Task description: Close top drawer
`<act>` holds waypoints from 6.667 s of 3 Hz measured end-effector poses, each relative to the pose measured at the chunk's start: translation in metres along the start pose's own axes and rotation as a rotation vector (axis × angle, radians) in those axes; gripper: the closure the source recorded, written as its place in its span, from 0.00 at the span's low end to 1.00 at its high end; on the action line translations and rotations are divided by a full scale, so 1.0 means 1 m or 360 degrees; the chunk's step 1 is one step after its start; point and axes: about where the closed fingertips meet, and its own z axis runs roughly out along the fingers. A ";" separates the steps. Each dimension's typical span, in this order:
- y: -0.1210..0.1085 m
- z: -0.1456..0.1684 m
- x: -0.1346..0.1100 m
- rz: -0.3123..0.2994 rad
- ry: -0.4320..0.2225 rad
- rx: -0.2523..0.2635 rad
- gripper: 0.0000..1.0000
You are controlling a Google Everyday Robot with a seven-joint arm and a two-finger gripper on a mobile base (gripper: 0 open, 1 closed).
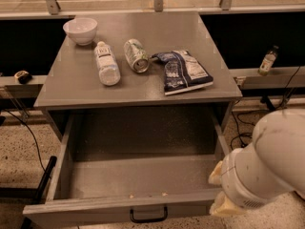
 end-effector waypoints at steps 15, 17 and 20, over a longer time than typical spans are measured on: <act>-0.168 0.168 -0.036 -0.0285 -0.0867 0.0688 1.00; -0.205 0.174 -0.034 -0.0203 -0.0983 0.0584 1.00; -0.148 0.149 -0.019 -0.0253 -0.0922 0.0525 1.00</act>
Offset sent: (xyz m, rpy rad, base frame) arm -0.0407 -0.0006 -0.1145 0.0806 0.0764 0.0082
